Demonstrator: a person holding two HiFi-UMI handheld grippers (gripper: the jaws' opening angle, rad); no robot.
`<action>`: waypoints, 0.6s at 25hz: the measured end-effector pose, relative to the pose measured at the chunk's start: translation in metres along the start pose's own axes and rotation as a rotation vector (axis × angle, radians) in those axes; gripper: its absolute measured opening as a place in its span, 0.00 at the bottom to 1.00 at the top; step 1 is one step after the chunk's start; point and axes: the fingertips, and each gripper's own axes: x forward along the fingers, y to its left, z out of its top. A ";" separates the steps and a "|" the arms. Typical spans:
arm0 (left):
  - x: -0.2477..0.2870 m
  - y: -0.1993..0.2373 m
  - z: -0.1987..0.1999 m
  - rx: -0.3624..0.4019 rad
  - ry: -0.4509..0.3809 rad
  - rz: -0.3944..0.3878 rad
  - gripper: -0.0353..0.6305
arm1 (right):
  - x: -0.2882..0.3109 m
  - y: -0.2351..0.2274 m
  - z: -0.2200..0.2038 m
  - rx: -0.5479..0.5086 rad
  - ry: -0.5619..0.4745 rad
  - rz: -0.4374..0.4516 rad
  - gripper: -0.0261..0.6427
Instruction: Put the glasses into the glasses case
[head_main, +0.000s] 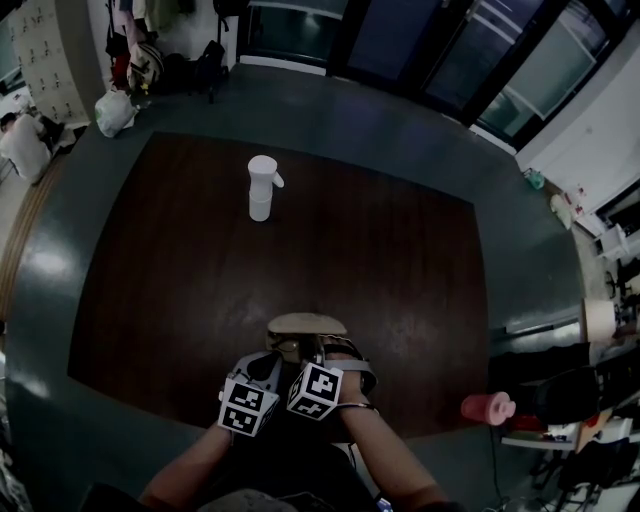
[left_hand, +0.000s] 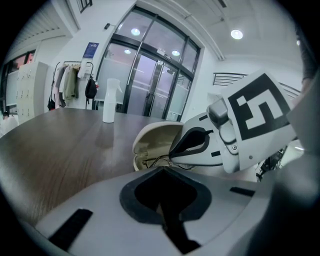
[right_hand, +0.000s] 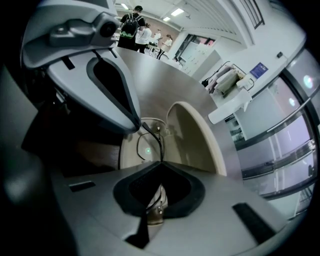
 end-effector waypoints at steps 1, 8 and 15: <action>0.000 0.001 -0.001 -0.002 0.004 0.001 0.06 | 0.000 0.001 0.000 0.000 -0.002 0.006 0.02; -0.001 -0.002 0.005 -0.001 -0.004 -0.009 0.06 | -0.006 0.006 0.003 -0.012 -0.012 0.064 0.08; -0.001 -0.002 0.003 -0.001 -0.003 -0.011 0.06 | -0.010 0.004 -0.003 0.008 -0.002 0.052 0.13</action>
